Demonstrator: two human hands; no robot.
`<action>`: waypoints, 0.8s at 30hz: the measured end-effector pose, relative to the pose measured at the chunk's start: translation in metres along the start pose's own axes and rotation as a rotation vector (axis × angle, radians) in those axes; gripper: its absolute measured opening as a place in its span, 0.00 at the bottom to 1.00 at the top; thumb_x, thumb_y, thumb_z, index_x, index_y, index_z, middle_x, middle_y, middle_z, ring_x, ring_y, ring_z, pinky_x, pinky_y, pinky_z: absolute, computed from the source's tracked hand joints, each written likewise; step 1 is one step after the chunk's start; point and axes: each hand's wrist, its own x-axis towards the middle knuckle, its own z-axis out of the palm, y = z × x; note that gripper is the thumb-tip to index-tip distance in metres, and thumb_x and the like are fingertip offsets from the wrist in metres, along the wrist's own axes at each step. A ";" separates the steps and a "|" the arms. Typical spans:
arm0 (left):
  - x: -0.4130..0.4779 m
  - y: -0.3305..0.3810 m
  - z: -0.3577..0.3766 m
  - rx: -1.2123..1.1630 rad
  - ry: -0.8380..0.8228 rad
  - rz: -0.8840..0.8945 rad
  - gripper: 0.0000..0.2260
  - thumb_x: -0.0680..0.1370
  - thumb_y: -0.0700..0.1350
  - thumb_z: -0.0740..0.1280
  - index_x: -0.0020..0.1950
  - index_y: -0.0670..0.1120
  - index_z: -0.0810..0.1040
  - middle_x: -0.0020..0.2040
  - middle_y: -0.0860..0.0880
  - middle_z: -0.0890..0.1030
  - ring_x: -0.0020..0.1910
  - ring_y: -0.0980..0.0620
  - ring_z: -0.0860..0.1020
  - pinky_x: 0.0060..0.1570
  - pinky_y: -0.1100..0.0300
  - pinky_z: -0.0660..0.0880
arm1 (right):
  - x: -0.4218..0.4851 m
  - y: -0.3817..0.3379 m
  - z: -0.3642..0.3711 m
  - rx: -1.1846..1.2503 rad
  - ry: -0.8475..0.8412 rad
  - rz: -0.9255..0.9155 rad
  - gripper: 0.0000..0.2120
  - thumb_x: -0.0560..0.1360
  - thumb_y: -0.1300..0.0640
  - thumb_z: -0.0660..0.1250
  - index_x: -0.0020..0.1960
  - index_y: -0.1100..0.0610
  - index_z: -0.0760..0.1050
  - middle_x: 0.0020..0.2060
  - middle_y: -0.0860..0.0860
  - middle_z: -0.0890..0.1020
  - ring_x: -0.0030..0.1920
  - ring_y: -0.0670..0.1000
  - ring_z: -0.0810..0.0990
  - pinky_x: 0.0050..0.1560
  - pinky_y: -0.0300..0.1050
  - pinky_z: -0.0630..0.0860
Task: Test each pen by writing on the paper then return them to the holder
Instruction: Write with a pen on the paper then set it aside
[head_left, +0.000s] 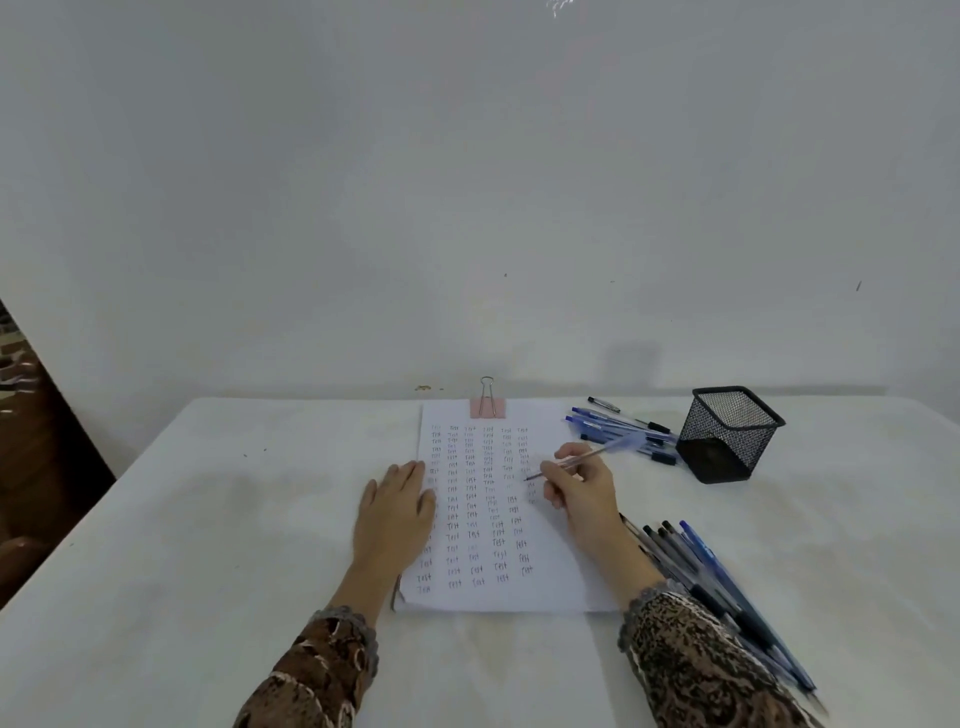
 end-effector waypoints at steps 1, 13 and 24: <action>0.000 0.001 0.000 0.001 0.002 -0.001 0.22 0.82 0.49 0.49 0.75 0.47 0.55 0.75 0.51 0.58 0.75 0.52 0.53 0.74 0.53 0.47 | 0.000 0.001 0.000 -0.077 0.025 -0.038 0.18 0.71 0.75 0.63 0.33 0.55 0.65 0.27 0.53 0.67 0.21 0.44 0.69 0.23 0.35 0.65; -0.002 0.004 -0.002 0.017 -0.015 -0.008 0.22 0.82 0.49 0.48 0.76 0.46 0.53 0.76 0.50 0.56 0.75 0.52 0.51 0.74 0.53 0.46 | -0.006 0.008 0.009 -0.256 0.069 -0.117 0.24 0.65 0.76 0.60 0.29 0.52 0.53 0.25 0.46 0.57 0.25 0.42 0.55 0.30 0.35 0.55; -0.003 0.005 -0.002 0.016 -0.017 -0.015 0.22 0.82 0.49 0.48 0.76 0.47 0.53 0.76 0.51 0.56 0.75 0.52 0.51 0.74 0.53 0.46 | -0.008 0.009 0.008 -0.268 0.036 -0.138 0.24 0.65 0.75 0.61 0.27 0.52 0.53 0.27 0.47 0.57 0.28 0.45 0.56 0.35 0.37 0.57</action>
